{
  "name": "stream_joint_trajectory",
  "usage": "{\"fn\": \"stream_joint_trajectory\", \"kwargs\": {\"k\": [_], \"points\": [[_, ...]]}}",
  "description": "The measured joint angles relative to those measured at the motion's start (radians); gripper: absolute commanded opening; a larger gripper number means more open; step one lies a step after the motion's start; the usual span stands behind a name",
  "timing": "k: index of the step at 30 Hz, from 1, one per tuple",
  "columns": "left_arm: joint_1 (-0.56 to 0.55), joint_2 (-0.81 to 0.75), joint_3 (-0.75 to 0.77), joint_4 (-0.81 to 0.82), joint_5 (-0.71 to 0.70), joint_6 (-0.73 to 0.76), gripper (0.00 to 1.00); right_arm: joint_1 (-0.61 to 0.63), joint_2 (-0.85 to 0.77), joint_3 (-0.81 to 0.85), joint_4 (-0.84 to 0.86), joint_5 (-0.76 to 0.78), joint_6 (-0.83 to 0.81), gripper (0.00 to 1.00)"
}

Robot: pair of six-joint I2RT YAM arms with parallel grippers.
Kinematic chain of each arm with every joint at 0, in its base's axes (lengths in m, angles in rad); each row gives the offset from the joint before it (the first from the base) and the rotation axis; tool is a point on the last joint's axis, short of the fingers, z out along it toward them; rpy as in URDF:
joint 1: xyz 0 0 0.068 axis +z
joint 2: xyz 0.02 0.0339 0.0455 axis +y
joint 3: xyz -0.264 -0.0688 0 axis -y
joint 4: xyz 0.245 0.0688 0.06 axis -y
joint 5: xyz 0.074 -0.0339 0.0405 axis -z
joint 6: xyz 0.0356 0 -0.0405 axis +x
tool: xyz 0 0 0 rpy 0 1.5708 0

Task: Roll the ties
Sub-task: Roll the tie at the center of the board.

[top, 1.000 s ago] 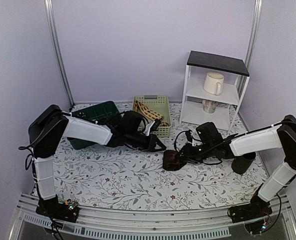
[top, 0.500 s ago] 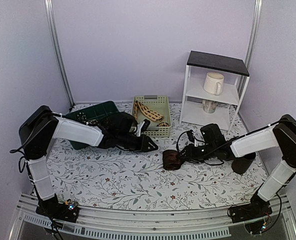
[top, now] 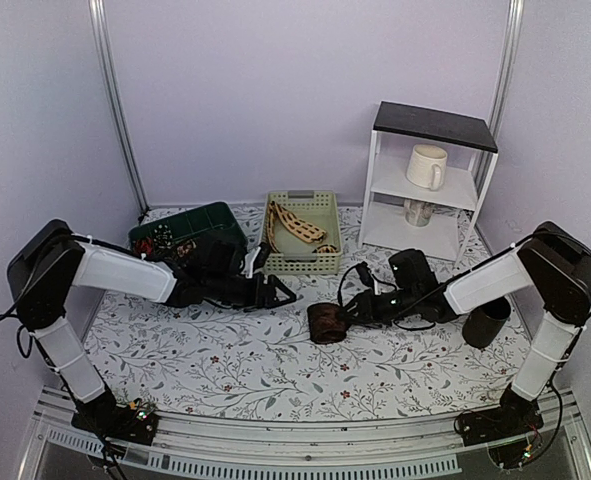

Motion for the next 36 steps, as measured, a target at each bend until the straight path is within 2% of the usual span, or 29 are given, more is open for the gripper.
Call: {"fn": "stream_joint_trajectory", "kwargs": {"k": [7, 12, 16, 26, 36], "points": [[-0.008, 0.030, -0.020, 0.022, 0.031, 0.006, 0.71, 0.043, 0.060, 0.048, 0.030, -0.027, -0.005, 0.28], [-0.015, 0.064, -0.055, 0.070, 0.058, -0.018, 0.66, 0.046, 0.074, 0.055, 0.041, -0.028, -0.009, 0.27], [-0.038, 0.128, -0.055, 0.125, 0.080, -0.055, 0.68, 0.045, 0.074, 0.056, 0.041, -0.028, -0.006, 0.24], [-0.064, 0.159, -0.097, 0.332, 0.108, -0.237, 0.73, 0.036, 0.074, 0.051, 0.047, -0.018, -0.036, 0.24], [-0.117, 0.299, -0.085, 0.548, 0.111, -0.419, 0.71, 0.019, 0.074, -0.003, 0.073, 0.000, -0.070, 0.24]]}}
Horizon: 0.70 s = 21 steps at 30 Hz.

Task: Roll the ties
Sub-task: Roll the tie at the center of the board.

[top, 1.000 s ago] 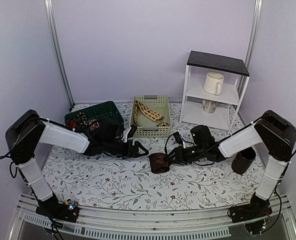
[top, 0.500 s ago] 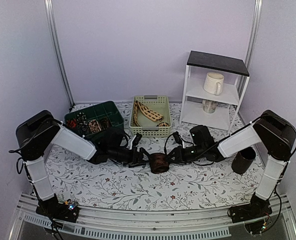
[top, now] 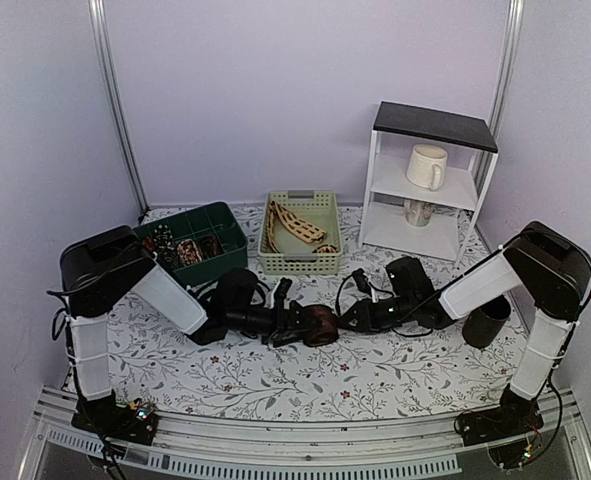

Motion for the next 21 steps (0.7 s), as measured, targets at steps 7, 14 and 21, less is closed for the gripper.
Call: {"fn": "stream_joint_trajectory", "kwargs": {"k": [7, 14, 21], "points": [[-0.015, 0.045, 0.028, 0.055, -0.010, -0.044, 0.69, -0.002, 0.000, -0.040, 0.013, 0.005, 0.000, 0.24], [-0.015, 0.053, 0.029, 0.077, -0.021, -0.057, 0.68, -0.002, 0.000, -0.040, 0.015, 0.005, 0.002, 0.23], [-0.014, 0.053, 0.045, 0.048, -0.037, -0.045, 0.63, -0.005, -0.089, -0.039, -0.104, 0.058, 0.068, 0.41]]}}
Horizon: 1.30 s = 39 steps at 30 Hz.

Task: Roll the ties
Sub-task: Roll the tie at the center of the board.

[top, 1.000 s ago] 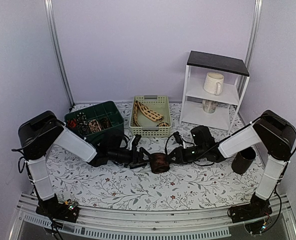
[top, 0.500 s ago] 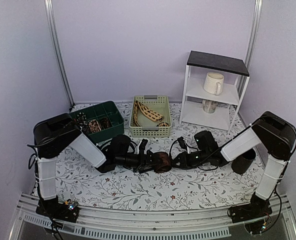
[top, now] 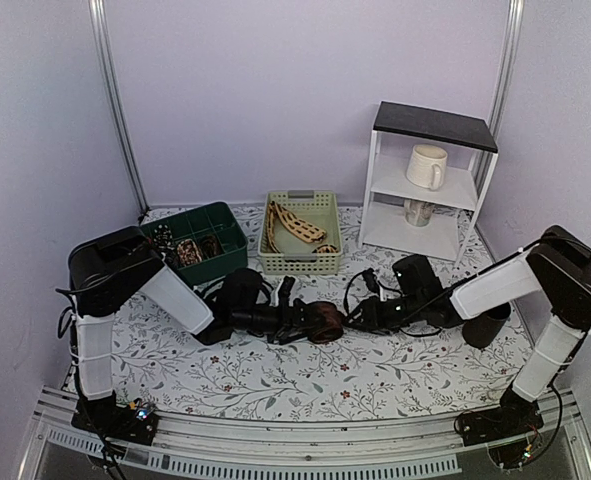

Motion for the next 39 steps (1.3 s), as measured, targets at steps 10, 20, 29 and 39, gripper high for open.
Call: {"fn": "stream_joint_trajectory", "kwargs": {"k": [10, 20, 29, 39], "points": [[0.000, 0.000, 0.015, -0.033, -0.003, 0.011, 0.61, -0.003, -0.083, 0.078, -0.035, -0.018, 0.053, 0.38], [0.008, 0.000, 0.020, -0.036, -0.002, 0.000, 0.66, -0.005, 0.079, 0.122, -0.019, -0.065, 0.011, 0.26], [0.023, 0.005, 0.007, 0.005, 0.007, -0.047, 0.68, -0.006, 0.100, 0.110, 0.041, -0.085, -0.003, 0.23], [0.025, 0.051, 0.026, 0.035, 0.046, -0.022, 0.40, -0.011, 0.122, 0.071, 0.142, -0.106, -0.015, 0.23]]}}
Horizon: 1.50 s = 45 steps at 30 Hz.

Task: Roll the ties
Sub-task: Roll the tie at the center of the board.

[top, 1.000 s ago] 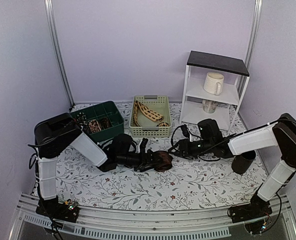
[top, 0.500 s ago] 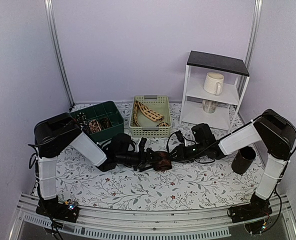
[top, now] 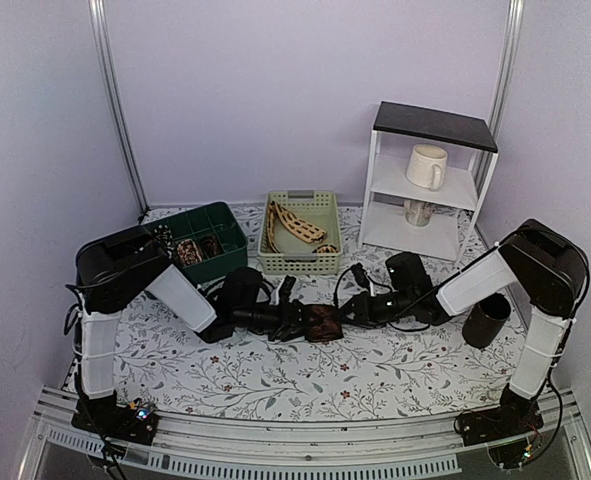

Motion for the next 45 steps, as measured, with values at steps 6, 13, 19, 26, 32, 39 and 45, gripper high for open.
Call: {"fn": "stream_joint_trajectory", "kwargs": {"k": [6, 13, 19, 26, 32, 39, 45], "points": [[0.000, 0.001, 0.006, -0.007, 0.019, 0.113, 0.32, 0.000, -0.006, -0.027, 0.031, -0.008, -0.020, 0.24], [-0.007, 0.001, -0.023, 0.040, 0.024, 0.262, 0.30, 0.013, -0.137, -0.102, -0.051, -0.002, -0.027, 0.33], [-0.056, -0.033, -0.066, 0.059, -0.057, 0.483, 0.30, 0.015, -0.378, -0.176, -0.122, 0.051, 0.033, 0.33], [-0.233, -0.085, -0.182, 0.164, -0.274, 0.785, 0.30, 0.015, -0.537, -0.185, -0.224, 0.138, 0.069, 0.35], [-0.375, -0.040, -0.195, 0.274, -0.462, 0.962, 0.32, 0.021, -0.561, -0.161, -0.393, 0.188, -0.020, 0.30], [-0.481, 0.028, -0.246, 0.457, -0.677, 1.096, 0.33, 0.190, -0.607, -0.125, -0.527, 0.382, 0.085, 0.28], [-0.501, 0.089, -0.246, 0.561, -0.732, 1.141, 0.35, 0.303, -0.577, -0.116, -0.533, 0.439, 0.150, 0.29]]}}
